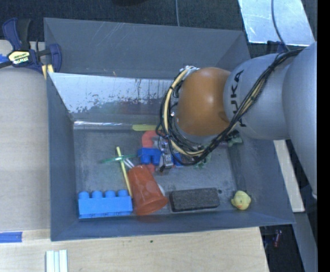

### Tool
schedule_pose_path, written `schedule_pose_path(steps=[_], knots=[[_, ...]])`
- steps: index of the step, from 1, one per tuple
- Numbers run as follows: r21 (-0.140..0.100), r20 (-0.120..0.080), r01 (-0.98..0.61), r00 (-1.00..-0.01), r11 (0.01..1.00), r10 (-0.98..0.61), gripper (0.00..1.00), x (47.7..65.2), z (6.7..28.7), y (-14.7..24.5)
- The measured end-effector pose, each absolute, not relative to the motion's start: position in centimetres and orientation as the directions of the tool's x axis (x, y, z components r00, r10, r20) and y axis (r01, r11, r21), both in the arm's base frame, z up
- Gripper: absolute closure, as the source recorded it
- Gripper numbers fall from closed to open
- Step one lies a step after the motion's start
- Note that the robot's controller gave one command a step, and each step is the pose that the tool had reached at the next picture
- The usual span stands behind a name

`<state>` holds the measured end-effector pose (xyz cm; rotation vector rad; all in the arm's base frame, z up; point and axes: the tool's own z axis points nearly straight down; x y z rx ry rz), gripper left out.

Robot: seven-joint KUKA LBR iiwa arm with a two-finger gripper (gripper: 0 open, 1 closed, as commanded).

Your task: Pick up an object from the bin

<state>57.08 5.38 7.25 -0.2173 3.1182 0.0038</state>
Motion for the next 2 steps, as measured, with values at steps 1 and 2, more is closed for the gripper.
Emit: schedule_pose_path(steps=[1, 2], knots=[[0.001, -0.010, -0.147, -0.989, 0.989, -0.147, 1.00, 57.4, 14.2, 4.5], [0.000, -0.017, -0.206, -0.978, 0.979, -0.206, 1.00, 56.4, 23.4, 4.4]])
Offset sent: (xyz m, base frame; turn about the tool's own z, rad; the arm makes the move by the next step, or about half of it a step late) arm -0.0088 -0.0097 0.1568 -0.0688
